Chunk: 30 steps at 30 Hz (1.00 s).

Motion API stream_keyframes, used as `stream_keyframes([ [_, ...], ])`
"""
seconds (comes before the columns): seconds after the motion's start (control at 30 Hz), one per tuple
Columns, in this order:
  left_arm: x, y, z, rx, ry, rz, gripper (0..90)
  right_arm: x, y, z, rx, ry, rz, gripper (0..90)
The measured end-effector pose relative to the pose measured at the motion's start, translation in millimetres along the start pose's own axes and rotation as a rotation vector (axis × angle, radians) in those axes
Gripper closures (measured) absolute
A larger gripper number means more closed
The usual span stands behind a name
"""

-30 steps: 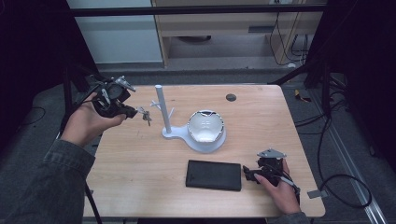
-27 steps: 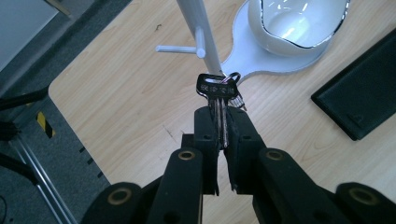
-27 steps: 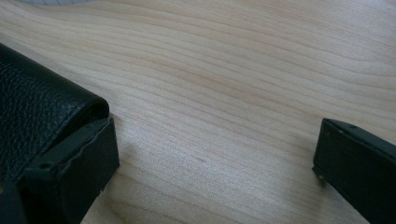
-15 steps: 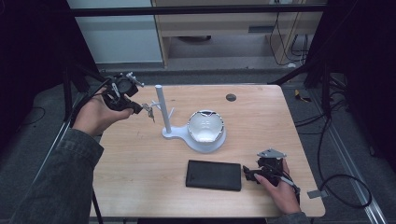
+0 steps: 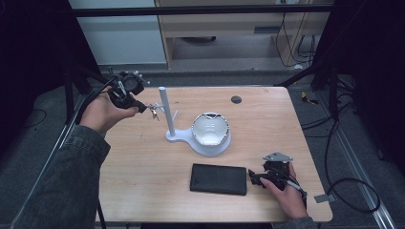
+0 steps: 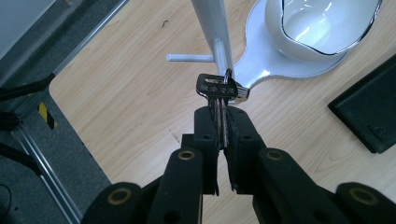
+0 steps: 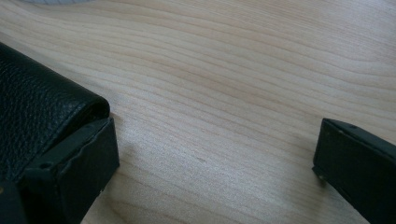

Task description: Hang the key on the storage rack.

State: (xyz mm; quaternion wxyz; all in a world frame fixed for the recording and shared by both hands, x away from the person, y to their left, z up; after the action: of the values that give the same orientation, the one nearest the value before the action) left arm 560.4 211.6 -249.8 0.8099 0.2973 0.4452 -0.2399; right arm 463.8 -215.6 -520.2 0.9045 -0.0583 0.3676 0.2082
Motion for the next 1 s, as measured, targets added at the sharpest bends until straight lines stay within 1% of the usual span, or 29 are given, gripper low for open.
stream_keyframes([
  [0.23, 5.6, 2.5, 2.4, -0.021, -0.005, 0.008, 83.7, 0.0, -0.2, -0.1, -0.005, -0.002, 0.001, 0.3],
  [0.4, 10.3, 2.4, 2.9, -0.028, -0.010, 0.000, 83.6, -0.2, -0.2, -0.2, -0.006, -0.001, 0.003, 0.4],
  [0.5, 13.2, 1.7, 2.7, -0.033, -0.021, -0.001, 83.1, -0.2, -0.2, -0.2, -0.006, -0.001, 0.003, 0.3],
  [0.53, 13.3, 1.5, 2.5, -0.032, -0.033, 0.005, 83.1, -0.2, -0.2, -0.2, -0.006, -0.001, 0.003, 0.3],
  [0.57, 12.4, 1.4, 2.0, -0.035, -0.051, 0.017, 80.8, -0.1, -0.2, -0.2, -0.006, -0.001, 0.003, 0.3],
  [0.63, 10.1, 0.7, 0.4, -0.036, -0.073, 0.021, 72.8, -0.1, -0.2, -0.1, -0.006, -0.001, 0.003, 0.3],
  [0.67, 8.4, 0.3, -1.0, -0.034, -0.080, 0.034, 72.8, -0.1, -0.2, -0.1, -0.006, -0.001, 0.003, 0.3],
  [0.7, 6.0, -0.5, -3.2, -0.036, -0.090, 0.049, 69.7, -0.1, -0.2, -0.2, -0.007, -0.001, 0.003, 0.3],
  [0.77, 2.0, -1.4, -7.2, -0.034, -0.109, 0.058, 67.2, -0.1, -0.2, -0.2, -0.006, -0.001, 0.003, 0.3],
  [0.87, -2.6, -5.7, -17.0, -0.037, -0.132, 0.073, 61.8, -0.1, -0.3, -0.1, -0.007, -0.001, 0.004, 0.3],
  [0.9, -3.8, -8.1, -21.8, -0.036, -0.137, 0.080, 58.3, -0.1, -0.4, -0.1, -0.008, -0.001, 0.004, 0.3],
  [1.0, -4.9, -14.4, -33.2, -0.040, -0.165, 0.083, 55.7, -0.3, -0.4, -0.1, -0.008, 0.001, 0.004, 0.3],
])
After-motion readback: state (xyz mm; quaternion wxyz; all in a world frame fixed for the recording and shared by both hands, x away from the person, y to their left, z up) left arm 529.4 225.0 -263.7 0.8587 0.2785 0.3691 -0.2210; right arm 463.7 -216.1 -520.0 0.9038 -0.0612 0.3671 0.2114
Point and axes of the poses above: each handheld gripper's, and its own axes: x roughly forward along the jaws, z roughly out of its top, y roughly to its left, the point moved 1 cm from there along x, roughly forward along the jaws, and after that the axes turned 4 degrees about z, right-handed, at the moved point
